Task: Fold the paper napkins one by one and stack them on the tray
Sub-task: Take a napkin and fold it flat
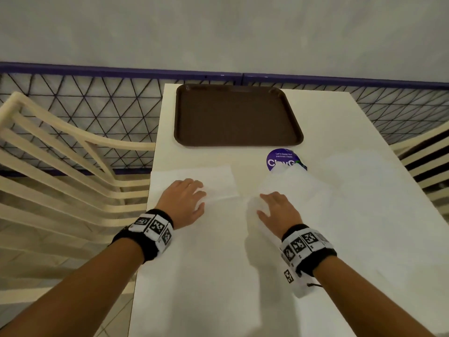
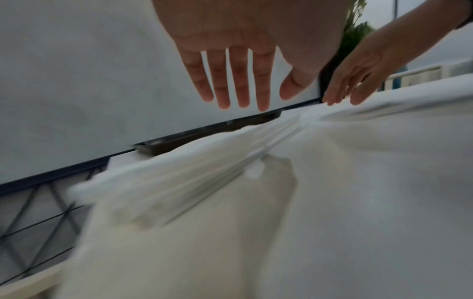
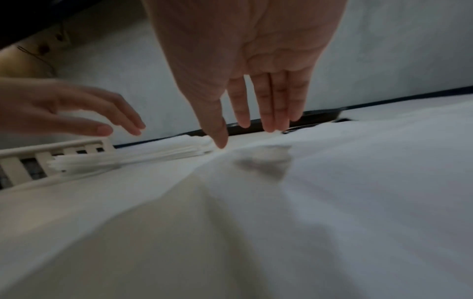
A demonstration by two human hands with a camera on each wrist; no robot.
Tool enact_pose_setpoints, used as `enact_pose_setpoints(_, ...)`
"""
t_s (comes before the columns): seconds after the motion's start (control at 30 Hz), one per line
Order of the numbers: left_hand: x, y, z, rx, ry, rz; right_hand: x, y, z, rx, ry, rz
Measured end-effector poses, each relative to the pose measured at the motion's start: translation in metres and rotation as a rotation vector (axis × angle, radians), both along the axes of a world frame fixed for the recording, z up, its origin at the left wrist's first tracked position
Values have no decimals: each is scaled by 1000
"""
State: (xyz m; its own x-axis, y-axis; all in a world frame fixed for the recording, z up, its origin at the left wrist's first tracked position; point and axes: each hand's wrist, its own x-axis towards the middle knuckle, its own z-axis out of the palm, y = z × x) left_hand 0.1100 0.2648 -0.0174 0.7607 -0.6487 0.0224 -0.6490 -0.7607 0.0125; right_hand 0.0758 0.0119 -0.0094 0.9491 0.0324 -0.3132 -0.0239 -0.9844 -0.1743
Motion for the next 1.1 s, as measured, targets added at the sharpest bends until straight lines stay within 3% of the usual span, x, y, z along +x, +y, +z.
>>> enact_pose_setpoints(0.2,-11,-68,0,-77,-24,-138,-42,-50,1,38,83,-143)
enact_pose_setpoints(0.33,-22,-101,-6,-72,24,-129,-58,-53,-6,72,123,-158)
enact_pose_setpoints(0.47,-30,-120,-8,-81,130,-65,-59,-50,-7,19,80,-127)
enact_pose_setpoints(0.67,-31,-145,-1,85,188,-17,-60,-50,-5,-66,-13,-56)
enact_pose_setpoints(0.9,-21,-163,12,150,121,-196,-64,-61,21,73,-265,107)
enact_pose_setpoints(1.1,-27,-158,18,190,184,-223,-67,-77,28,166,-81,78)
